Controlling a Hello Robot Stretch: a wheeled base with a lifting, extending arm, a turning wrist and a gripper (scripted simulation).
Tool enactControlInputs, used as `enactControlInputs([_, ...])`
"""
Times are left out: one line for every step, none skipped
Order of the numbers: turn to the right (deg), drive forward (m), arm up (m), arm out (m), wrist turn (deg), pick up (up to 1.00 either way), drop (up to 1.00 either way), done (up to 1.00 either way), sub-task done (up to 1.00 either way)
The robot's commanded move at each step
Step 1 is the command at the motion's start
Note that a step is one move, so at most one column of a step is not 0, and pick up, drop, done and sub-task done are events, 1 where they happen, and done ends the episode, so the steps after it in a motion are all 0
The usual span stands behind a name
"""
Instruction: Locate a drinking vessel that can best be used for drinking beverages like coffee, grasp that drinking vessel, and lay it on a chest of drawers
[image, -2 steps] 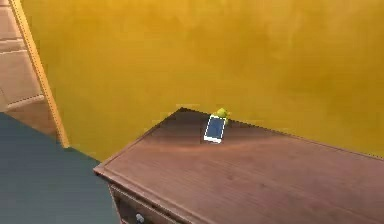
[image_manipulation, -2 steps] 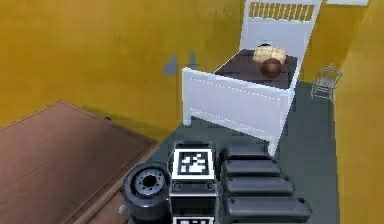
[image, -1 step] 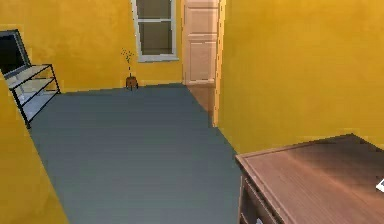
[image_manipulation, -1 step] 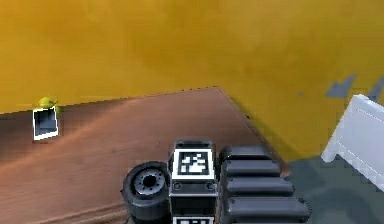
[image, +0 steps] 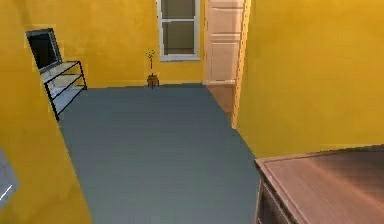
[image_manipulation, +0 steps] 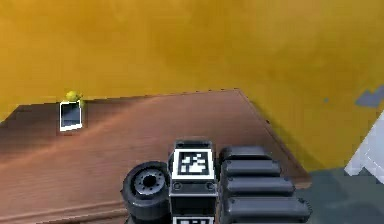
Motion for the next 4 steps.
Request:
enactControlInputs([0.0,0.55,0.00,0.00,0.0,0.00,0.00,0.00,0.00])
enactControlInputs([18.0,0.00,0.00,0.00,0.0,0.00,0.00,0.00,0.00])
enactControlInputs([0.0,0.40,0.00,0.00,0.0,0.00,0.00,0.00,0.00])
enactControlInputs([3.0,0.00,0.00,0.00,0.0,0.00,0.00,0.00,0.00])
